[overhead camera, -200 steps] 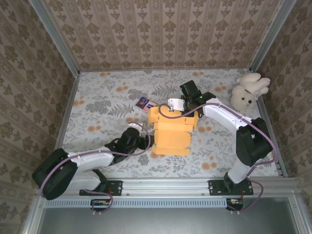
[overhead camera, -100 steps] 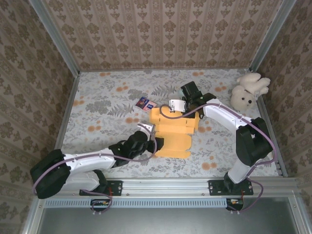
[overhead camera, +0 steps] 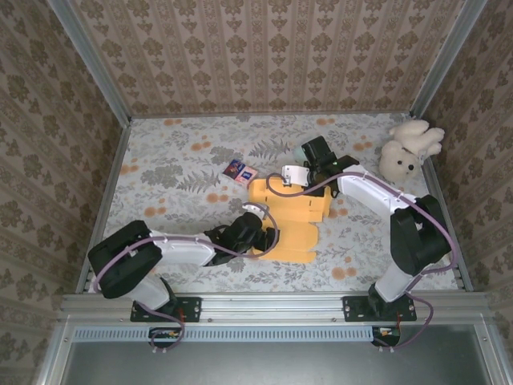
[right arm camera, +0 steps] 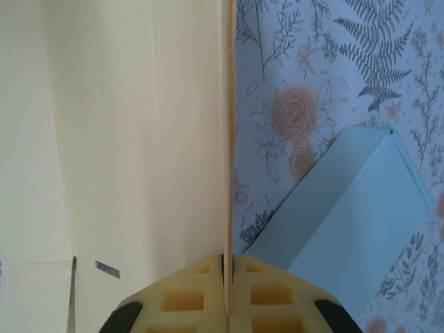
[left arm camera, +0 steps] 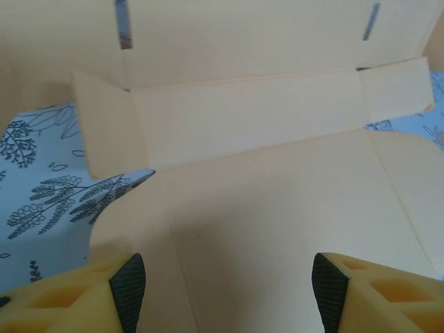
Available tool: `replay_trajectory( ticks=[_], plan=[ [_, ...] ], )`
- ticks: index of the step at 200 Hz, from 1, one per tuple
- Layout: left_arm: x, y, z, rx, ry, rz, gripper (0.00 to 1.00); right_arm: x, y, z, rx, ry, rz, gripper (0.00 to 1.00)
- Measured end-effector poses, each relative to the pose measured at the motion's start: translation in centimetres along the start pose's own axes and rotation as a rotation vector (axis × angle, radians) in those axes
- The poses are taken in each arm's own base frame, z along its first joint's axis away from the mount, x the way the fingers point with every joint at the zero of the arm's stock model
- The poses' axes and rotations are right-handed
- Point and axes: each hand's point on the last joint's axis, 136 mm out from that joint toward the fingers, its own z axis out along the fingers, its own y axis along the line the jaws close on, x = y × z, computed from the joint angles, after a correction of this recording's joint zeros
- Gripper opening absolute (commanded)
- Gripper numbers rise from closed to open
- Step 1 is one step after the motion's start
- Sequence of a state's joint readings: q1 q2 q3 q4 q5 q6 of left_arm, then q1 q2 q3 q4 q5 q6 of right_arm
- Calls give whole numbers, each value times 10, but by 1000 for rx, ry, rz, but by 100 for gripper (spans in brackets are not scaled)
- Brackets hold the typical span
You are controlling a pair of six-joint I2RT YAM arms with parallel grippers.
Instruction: Fold the paper box
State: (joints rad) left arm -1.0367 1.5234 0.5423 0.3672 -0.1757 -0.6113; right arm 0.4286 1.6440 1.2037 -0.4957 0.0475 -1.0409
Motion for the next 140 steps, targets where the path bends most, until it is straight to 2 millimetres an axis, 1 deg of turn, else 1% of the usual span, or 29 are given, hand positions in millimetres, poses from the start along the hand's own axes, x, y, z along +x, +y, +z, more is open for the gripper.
replay_trajectory(
  ticks=[22, 39, 61, 80, 115, 129, 140],
  plan=[
    [7, 8, 5, -6, 8, -32, 69, 0, 1, -1, 0, -3, 0, 0],
    [13, 11, 11, -9, 18, -38, 69, 0, 1, -1, 0, -3, 0, 0],
    [10, 8, 15, 11, -10, -55, 68, 1, 1, -1, 5, -4, 2, 0],
    [6, 10, 17, 30, -43, -72, 68, 4, 1, -2, 17, -8, 4, 0],
    [4, 13, 10, 80, -70, -95, 69, 4, 6, -4, 32, -34, 0, 0],
    [5, 15, 3, 82, -63, -90, 70, 1, 6, -5, 35, -53, 0, 0],
    [2, 15, -5, 88, -66, -78, 70, -1, 5, -6, 42, -64, 0, 0]
  ],
)
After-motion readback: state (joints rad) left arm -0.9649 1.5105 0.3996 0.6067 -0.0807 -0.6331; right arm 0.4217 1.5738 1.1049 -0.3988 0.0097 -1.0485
